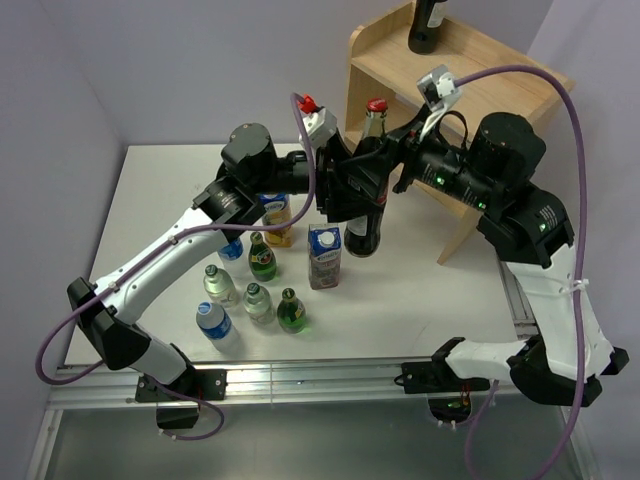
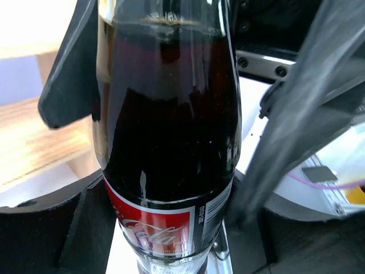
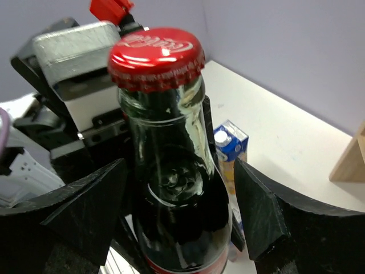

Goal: Place and organize the beverage onto the shelf
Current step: Adjust the drink.

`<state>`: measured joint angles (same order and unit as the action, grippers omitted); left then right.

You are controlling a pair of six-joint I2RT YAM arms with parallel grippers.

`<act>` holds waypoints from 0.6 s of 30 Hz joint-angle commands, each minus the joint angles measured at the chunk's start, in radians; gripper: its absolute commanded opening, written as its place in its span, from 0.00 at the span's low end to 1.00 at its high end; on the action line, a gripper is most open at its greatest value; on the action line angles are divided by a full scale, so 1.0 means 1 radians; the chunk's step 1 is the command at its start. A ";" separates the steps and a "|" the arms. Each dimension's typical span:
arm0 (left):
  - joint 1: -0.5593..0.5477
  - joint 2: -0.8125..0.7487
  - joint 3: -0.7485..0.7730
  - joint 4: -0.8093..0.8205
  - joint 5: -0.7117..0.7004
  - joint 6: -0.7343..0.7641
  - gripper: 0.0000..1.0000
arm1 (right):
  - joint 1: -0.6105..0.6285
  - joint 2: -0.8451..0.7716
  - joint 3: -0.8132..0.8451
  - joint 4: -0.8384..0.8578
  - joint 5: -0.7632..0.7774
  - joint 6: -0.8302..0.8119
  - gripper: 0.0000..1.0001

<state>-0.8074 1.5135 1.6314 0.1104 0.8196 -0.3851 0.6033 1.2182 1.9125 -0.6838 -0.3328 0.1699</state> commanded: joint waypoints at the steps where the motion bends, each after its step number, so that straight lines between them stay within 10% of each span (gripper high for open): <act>1: -0.016 -0.116 0.094 0.150 0.012 0.061 0.00 | 0.023 -0.052 -0.042 -0.011 0.080 -0.044 0.82; 18: -0.018 -0.114 0.169 0.005 -0.008 0.167 0.00 | 0.092 -0.079 -0.194 0.041 -0.055 -0.043 0.76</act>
<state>-0.8238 1.4998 1.6741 -0.1040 0.8516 -0.2356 0.6586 1.1412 1.7405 -0.6502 -0.3290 0.1299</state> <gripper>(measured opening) 0.688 0.753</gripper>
